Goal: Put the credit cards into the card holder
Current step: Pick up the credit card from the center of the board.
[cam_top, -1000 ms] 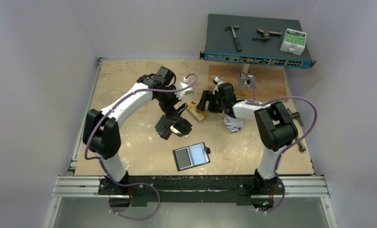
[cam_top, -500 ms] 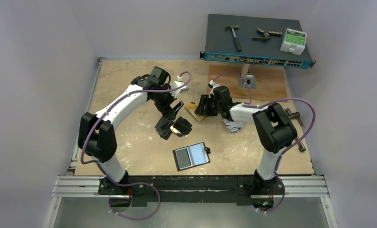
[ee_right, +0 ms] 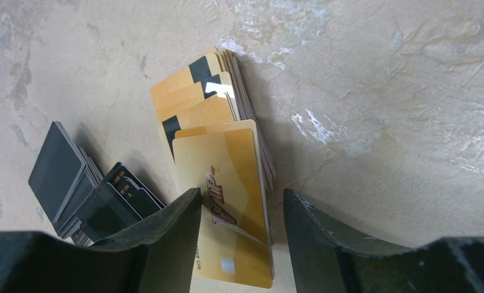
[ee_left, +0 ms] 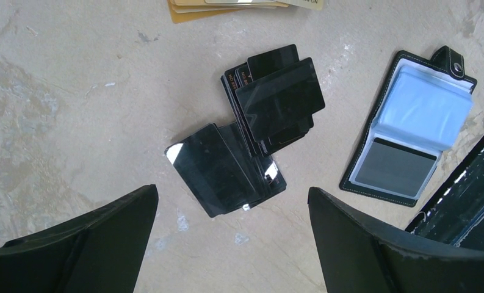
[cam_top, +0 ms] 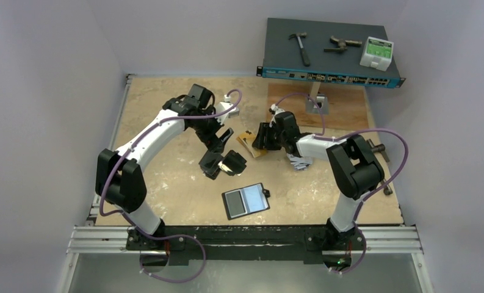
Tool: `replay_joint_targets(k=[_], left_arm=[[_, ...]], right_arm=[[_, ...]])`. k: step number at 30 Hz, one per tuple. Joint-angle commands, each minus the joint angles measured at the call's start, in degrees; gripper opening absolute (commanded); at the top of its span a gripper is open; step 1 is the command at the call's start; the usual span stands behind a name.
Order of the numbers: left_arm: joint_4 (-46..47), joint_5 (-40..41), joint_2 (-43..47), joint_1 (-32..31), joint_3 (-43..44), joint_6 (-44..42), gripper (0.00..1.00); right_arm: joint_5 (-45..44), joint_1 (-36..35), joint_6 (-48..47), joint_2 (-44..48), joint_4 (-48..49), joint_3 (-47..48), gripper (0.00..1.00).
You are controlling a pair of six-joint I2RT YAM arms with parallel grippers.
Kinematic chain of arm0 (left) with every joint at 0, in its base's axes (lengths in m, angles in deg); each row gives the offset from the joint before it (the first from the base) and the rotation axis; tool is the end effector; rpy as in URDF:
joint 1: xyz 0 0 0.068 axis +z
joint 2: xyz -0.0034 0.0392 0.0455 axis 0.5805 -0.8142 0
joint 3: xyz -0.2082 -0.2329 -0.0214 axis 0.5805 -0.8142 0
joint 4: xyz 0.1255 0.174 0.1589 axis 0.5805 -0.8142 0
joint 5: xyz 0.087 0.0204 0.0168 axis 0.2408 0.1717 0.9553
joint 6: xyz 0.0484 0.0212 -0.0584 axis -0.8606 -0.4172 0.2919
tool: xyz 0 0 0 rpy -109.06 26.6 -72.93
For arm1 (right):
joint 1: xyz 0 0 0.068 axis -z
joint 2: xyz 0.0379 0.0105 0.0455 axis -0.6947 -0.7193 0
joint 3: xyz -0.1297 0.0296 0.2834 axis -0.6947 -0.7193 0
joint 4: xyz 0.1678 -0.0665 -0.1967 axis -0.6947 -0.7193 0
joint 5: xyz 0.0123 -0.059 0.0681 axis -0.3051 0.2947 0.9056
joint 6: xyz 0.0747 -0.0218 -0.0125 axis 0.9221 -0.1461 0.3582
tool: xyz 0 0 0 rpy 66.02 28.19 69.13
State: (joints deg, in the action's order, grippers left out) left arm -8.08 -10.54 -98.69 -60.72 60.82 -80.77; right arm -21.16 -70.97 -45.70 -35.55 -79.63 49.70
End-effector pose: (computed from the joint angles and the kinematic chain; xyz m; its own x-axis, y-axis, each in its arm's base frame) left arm 0.3204 -0.1762 0.2959 -0.5530 0.6423 -0.5307 0.7977 0.5921 -0.1146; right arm 0.3585 0.1971 0.1694 -0.7806 0.1193 -0.6135 -0.2385 0.8505 0.4687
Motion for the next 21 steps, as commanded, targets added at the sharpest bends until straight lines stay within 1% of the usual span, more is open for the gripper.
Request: replay_joint_targets(k=[1, 8, 16, 21], left_arm=[[0.02, -2.57, 1.66, 0.12, 1.82, 1.66, 0.93], [-0.11, -3.89, 2.11, 0.1, 1.87, 2.23, 0.93], [0.28, -4.33, 2.63, 0.11, 1.78, 2.58, 0.93], [0.3, -4.75, 3.0, 0.15, 1.44, 2.76, 0.93]], right_arm=[[-2.36, -0.03, -1.09, 1.88, -1.53, -2.09, 0.51], [-3.31, 0.68, -0.6, 3.06, -1.14, -4.2, 0.51], [-2.27, 0.87, 0.81, 4.78, -0.95, -5.56, 0.47], [-3.21, 1.16, 0.84, 6.0, -1.47, -5.99, 0.46]])
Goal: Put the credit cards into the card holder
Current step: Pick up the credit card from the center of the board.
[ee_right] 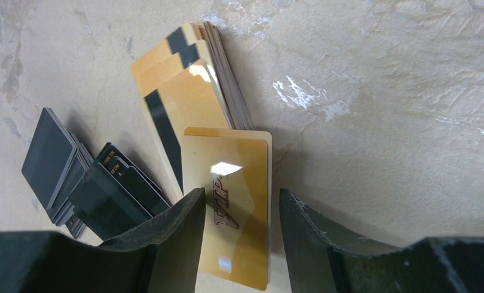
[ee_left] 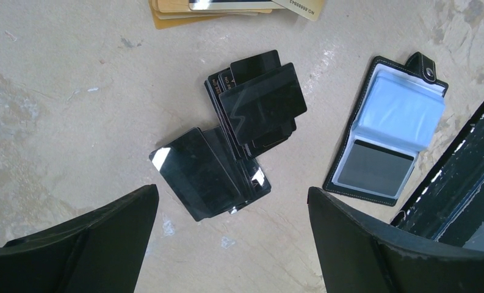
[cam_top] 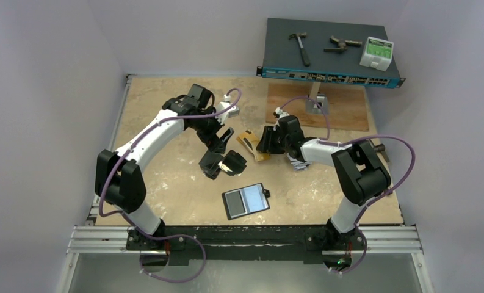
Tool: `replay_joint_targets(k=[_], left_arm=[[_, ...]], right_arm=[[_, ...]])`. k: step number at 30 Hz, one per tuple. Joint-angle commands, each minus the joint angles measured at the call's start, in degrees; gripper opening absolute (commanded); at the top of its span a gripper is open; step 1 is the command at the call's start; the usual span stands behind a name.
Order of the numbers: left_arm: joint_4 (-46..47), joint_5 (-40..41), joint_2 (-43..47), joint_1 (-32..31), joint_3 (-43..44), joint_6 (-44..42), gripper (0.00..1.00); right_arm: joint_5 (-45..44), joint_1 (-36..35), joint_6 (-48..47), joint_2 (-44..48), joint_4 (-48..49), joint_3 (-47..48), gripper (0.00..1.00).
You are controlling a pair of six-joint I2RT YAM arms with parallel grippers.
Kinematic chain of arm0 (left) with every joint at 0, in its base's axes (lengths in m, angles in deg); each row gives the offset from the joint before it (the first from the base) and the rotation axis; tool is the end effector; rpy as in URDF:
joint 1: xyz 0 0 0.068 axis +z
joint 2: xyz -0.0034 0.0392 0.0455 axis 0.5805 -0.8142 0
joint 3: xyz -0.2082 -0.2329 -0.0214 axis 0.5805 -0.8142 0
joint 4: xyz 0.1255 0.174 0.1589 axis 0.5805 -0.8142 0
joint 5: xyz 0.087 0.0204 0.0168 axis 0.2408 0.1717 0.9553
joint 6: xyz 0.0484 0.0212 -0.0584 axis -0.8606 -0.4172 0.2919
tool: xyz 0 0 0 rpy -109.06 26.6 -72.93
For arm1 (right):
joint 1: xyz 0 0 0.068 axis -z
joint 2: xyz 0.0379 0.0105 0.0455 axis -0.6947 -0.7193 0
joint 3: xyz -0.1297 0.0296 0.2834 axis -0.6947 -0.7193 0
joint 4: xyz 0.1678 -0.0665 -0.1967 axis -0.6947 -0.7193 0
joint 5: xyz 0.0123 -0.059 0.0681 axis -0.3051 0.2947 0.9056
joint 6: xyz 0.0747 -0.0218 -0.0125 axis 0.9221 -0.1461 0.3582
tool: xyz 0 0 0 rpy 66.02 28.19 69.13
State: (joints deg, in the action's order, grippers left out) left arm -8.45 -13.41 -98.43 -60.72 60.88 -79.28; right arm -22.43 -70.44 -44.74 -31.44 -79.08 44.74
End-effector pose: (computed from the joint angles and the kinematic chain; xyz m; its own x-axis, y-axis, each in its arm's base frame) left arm 0.3172 -0.1782 0.2985 -0.5701 0.6182 -0.5411 0.7936 0.5848 -0.1679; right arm 0.3395 0.1818 0.1700 -0.7798 0.1447 -0.6091 -0.2039 0.8612 0.4656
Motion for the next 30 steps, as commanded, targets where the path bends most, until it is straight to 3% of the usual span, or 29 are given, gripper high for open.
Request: replay_joint_targets(k=[1, 12, 16, 30], left_arm=[[0.66, -1.89, 2.86, 0.13, 1.36, 1.36, 0.93], [0.41, -2.0, 3.29, 0.13, 1.28, 1.39, 0.92], [0.4, -2.04, 3.16, 0.21, 1.19, 1.39, 0.92], [0.65, -3.44, 3.76, 0.11, 0.37, 2.25, 0.92]], right_arm=[[-2.14, 0.61, -0.07, 2.04, -2.07, -1.14, 0.45], [-1.62, 1.25, 0.25, 3.34, -2.2, -1.29, 0.26], [-0.63, 1.31, 0.61, 4.99, -2.66, -1.03, 0.0], [6.49, 1.37, -0.22, 9.72, -3.53, 0.21, 0.0]])
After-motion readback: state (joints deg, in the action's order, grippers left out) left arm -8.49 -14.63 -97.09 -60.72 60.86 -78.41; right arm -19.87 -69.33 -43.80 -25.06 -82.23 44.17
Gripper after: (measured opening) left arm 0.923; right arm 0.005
